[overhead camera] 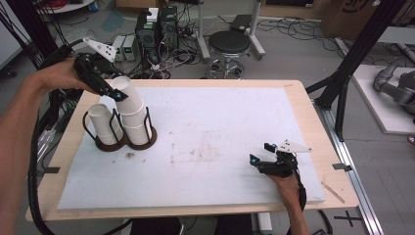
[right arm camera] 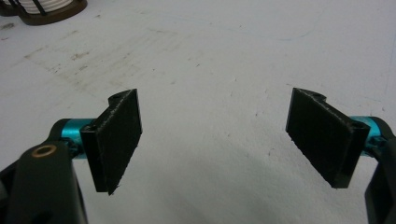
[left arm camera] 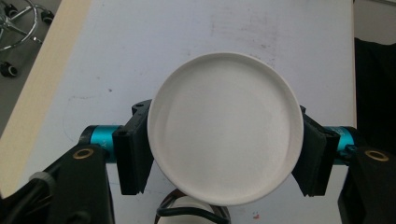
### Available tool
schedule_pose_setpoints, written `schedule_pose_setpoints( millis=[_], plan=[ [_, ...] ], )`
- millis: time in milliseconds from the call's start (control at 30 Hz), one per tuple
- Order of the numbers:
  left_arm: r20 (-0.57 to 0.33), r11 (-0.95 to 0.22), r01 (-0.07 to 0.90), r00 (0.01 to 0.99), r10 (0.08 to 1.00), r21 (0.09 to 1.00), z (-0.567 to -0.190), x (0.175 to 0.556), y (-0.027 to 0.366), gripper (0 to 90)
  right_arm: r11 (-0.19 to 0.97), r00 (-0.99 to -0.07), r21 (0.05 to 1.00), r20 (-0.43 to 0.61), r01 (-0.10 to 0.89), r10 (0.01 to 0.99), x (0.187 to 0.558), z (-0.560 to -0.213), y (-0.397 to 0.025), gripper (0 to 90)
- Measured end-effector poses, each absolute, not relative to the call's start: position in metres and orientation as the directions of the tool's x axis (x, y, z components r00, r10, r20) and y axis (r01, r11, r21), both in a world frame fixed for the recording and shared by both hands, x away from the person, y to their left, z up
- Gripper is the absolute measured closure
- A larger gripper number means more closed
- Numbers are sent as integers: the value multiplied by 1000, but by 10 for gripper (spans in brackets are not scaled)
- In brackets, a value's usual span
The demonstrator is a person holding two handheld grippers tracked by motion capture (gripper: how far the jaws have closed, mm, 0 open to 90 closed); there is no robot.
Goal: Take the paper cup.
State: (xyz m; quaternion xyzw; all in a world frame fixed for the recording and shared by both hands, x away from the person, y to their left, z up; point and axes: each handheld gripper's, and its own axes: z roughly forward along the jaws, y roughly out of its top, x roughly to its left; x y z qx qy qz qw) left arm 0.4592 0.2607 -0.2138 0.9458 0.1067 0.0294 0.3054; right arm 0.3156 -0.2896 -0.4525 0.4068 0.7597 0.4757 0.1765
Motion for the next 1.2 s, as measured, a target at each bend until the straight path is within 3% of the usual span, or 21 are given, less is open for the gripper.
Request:
schedule_pose_setpoints(
  millis=[1200],
  plan=[
    [82,-734,129,966,245,667,-164,426,265,330,218,-605,867,114,448,788,315,-452,-289,187]
  ],
)
